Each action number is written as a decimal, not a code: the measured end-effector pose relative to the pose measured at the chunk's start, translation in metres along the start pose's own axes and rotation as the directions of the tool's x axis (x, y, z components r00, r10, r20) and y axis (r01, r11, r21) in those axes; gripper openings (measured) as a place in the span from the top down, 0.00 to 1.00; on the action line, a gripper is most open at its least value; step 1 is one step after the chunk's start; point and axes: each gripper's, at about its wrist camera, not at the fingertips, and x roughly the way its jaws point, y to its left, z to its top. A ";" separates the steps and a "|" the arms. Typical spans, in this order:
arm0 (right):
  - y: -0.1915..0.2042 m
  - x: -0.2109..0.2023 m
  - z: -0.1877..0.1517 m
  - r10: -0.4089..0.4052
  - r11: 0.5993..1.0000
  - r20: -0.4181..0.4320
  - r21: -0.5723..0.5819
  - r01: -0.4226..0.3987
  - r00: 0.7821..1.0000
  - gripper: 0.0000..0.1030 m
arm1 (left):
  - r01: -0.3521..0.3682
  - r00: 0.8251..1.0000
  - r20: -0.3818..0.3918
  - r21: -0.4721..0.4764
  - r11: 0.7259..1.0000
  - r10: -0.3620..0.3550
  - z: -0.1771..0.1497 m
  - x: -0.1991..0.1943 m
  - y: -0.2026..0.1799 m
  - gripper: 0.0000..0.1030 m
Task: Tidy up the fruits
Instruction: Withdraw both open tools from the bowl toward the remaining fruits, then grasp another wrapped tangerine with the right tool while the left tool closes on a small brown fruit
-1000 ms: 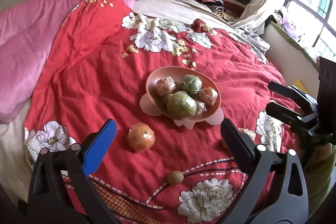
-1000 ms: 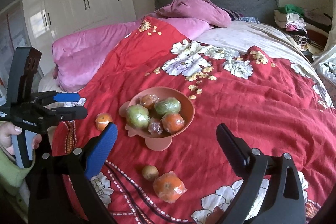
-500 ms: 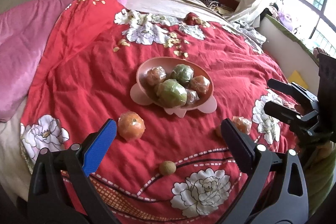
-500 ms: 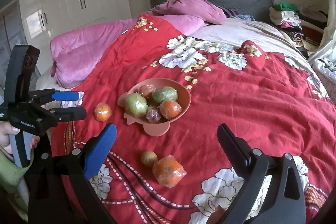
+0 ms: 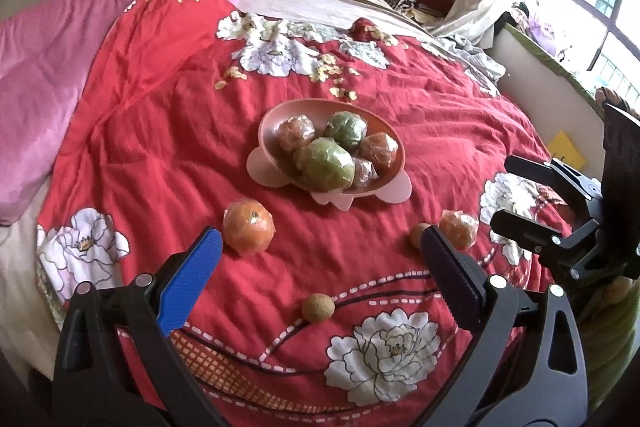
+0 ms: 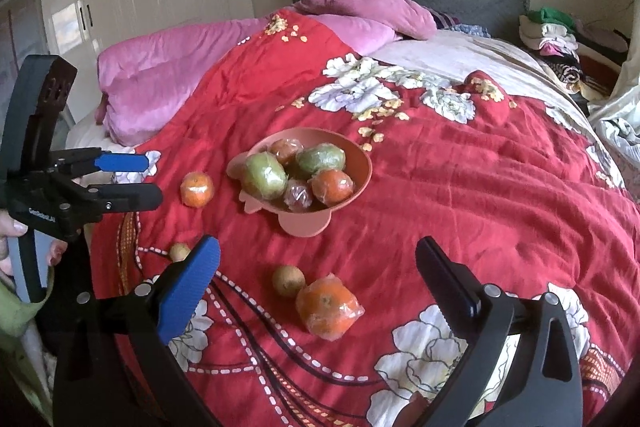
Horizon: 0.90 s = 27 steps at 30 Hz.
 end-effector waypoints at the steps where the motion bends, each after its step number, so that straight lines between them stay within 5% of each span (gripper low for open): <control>1: 0.000 0.001 -0.001 -0.002 1.000 -0.005 0.002 0.002 1.000 0.05 | 0.000 1.000 -0.005 0.004 1.000 0.000 -0.002 0.001 -0.001 0.09; 27: -0.002 0.019 -0.028 -0.033 0.999 -0.109 0.022 0.036 0.993 0.05 | -0.002 0.992 -0.123 0.050 0.999 0.008 -0.046 0.020 0.001 0.11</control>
